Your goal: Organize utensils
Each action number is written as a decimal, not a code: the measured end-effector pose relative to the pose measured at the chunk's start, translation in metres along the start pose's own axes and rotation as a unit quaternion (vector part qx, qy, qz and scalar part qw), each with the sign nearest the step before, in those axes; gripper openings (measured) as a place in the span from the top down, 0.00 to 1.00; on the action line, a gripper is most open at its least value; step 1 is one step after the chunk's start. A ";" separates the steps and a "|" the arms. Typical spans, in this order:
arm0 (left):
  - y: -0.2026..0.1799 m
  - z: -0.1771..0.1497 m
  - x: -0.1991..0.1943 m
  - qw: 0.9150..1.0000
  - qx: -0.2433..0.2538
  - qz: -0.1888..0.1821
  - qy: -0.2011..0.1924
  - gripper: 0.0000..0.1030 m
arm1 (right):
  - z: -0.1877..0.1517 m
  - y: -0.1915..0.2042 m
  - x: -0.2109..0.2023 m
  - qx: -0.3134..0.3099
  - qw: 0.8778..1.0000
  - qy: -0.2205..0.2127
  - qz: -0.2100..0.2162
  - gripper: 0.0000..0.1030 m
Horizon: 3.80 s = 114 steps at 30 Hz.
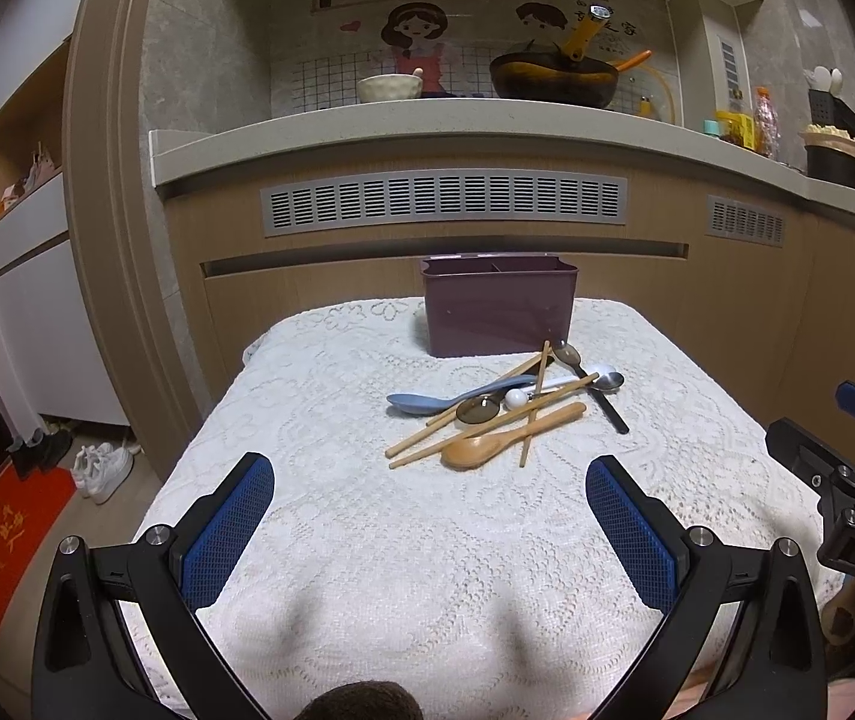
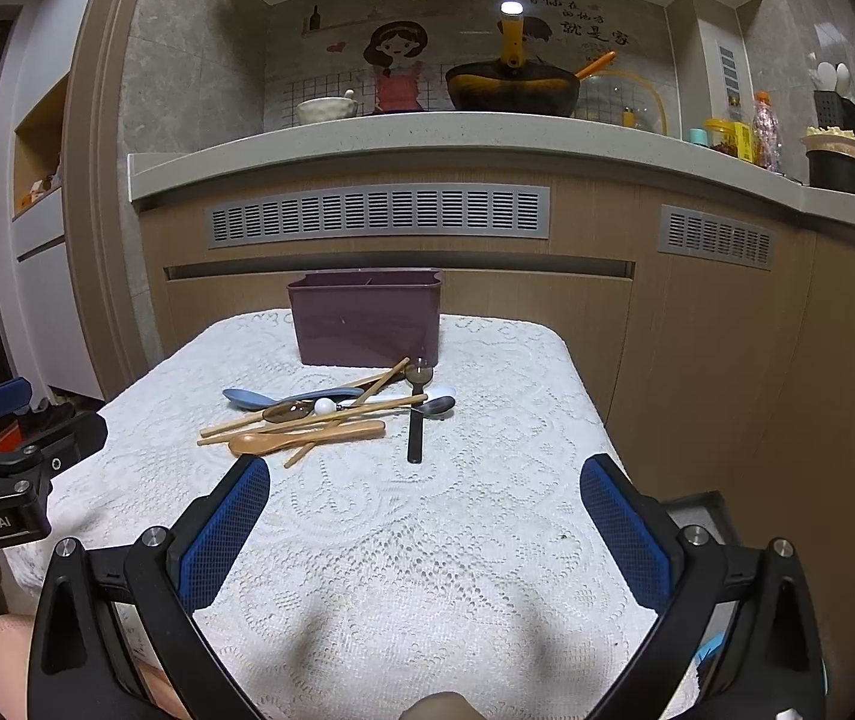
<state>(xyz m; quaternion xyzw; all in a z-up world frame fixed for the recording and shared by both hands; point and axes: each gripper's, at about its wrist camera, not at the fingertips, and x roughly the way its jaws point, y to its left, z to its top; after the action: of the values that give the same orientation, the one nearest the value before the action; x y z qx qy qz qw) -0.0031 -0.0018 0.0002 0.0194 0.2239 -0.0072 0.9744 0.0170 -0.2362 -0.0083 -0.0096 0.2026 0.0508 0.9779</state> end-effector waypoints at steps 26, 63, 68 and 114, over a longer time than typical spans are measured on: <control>0.001 0.001 0.002 1.000 0.001 0.000 0.005 0.00 | 0.000 -0.006 0.002 0.015 1.000 0.006 0.001 0.00; 0.011 0.037 0.055 0.999 0.022 -0.028 0.022 0.00 | 0.033 -0.006 0.037 -0.012 1.000 0.007 -0.003 0.00; 0.018 0.055 0.093 0.996 0.035 -0.075 0.034 0.00 | 0.050 -0.007 0.077 -0.030 0.999 0.039 0.006 0.00; -0.027 0.073 0.255 0.917 0.143 -0.264 0.262 0.63 | 0.076 -0.033 0.227 -0.036 0.979 0.179 0.094 0.72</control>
<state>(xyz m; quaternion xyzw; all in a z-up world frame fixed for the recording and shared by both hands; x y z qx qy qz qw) 0.2578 -0.0330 -0.0467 0.0996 0.4646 -0.2908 0.8305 0.2576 -0.2443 -0.0288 -0.0344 0.3726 0.1474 0.9156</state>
